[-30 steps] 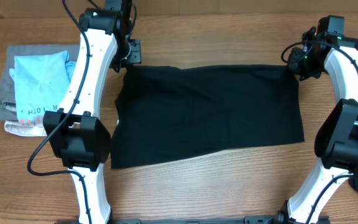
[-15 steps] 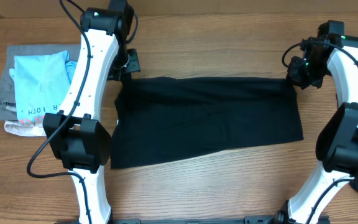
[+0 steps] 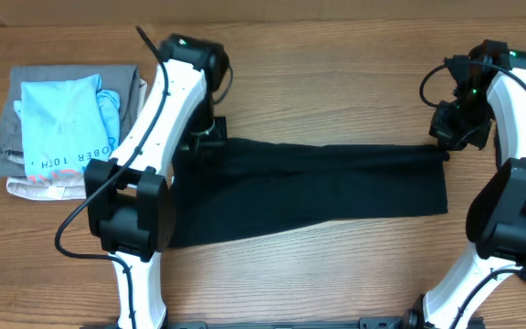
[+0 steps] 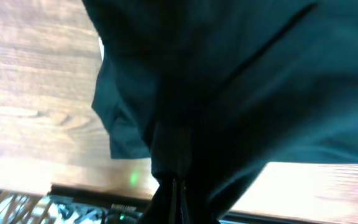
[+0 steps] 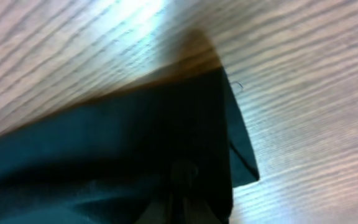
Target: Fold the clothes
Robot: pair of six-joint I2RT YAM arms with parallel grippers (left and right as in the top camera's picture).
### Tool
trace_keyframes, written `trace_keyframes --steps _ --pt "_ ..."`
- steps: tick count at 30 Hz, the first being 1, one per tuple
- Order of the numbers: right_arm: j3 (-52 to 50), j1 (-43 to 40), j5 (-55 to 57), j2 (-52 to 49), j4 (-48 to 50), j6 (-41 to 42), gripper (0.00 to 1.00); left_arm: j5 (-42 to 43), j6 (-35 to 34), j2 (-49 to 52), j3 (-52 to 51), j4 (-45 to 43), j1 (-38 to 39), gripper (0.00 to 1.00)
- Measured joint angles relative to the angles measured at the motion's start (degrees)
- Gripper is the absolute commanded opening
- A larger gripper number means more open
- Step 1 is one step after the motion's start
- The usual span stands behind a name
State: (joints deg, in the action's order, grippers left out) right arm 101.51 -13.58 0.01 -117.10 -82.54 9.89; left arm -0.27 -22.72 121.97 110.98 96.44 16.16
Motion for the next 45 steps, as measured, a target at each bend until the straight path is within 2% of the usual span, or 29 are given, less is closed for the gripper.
trace_keyframes --steps 11,21,29,32,35,37,39,41,45 --pt "-1.0 -4.4 0.7 0.0 -2.6 4.0 0.04 -0.6 -1.4 -14.0 -8.8 -2.3 -1.1 0.04" --pt "-8.5 -4.3 0.8 0.0 2.6 4.9 0.04 -0.4 -1.8 -13.1 -27.9 -15.8 -1.4 0.04" --pt "-11.7 -4.3 0.6 0.0 4.9 5.1 0.04 -0.4 -2.0 -13.1 -32.8 -19.9 -4.3 0.06" --pt "-12.0 -4.3 0.6 0.0 4.6 5.3 0.12 -0.4 -2.0 -13.1 -32.9 -20.0 -4.9 0.08" --pt "-12.0 -4.3 0.7 0.0 3.7 5.4 0.18 -0.5 -1.8 -13.1 -32.9 -19.6 -5.0 0.17" --pt "-12.0 -4.3 0.9 0.0 3.2 5.2 0.26 -0.7 -1.3 -13.1 -32.9 -18.9 -5.0 0.31" --pt "-12.0 -4.3 1.0 0.0 2.9 5.3 0.37 -0.9 -0.6 -13.1 -32.9 -17.8 -5.0 0.50" --pt "-12.0 -4.3 1.1 0.0 2.7 5.7 0.45 -0.7 0.1 -13.1 -33.0 -16.8 -5.0 0.52" --pt "-11.5 -4.3 1.3 0.0 1.0 5.5 0.51 0.2 1.9 -13.1 -32.8 -14.8 -5.2 0.49"
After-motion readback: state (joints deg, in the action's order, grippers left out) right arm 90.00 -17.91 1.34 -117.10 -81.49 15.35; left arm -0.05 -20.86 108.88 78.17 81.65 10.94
